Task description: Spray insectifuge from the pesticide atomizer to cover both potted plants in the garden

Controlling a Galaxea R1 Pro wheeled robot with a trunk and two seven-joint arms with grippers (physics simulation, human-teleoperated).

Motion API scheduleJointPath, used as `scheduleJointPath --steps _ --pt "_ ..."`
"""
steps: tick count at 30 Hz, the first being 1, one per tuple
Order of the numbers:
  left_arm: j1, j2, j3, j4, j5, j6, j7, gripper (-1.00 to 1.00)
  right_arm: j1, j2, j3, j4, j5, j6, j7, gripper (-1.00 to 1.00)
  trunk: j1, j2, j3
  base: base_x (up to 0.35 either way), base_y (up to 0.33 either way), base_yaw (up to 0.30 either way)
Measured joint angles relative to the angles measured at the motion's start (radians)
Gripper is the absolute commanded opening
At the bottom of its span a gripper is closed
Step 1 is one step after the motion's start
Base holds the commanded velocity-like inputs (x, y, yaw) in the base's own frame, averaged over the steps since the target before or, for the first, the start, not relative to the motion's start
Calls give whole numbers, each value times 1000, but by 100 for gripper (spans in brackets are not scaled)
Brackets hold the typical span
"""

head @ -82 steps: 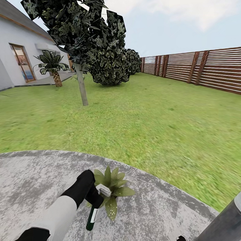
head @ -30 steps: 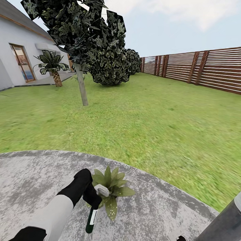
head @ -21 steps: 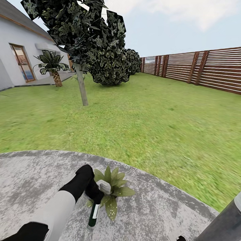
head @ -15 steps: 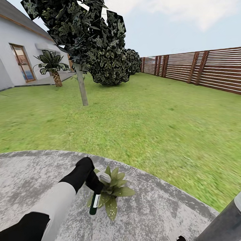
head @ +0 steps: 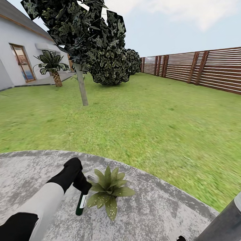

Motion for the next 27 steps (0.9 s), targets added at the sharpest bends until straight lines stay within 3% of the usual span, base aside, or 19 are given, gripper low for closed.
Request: scheduleJointPath --steps 8,13,24,27 --pt "35 47 -4 3 -1 -7 0 -100 0 0 0 0 0 0 0 100 0 0 0 0 0 0" --pt "73 50 -4 2 -1 -30 0 -100 0 0 0 0 0 0 0 100 0 0 0 0 0 0" --pt "7 41 -5 0 -1 -28 -11 -100 0 -1 0 0 0 0 0 100 0 0 0 0 0 0" --pt "19 39 -6 0 -41 -30 -13 -100 0 -1 0 0 0 0 0 100 0 0 0 0 0 0"
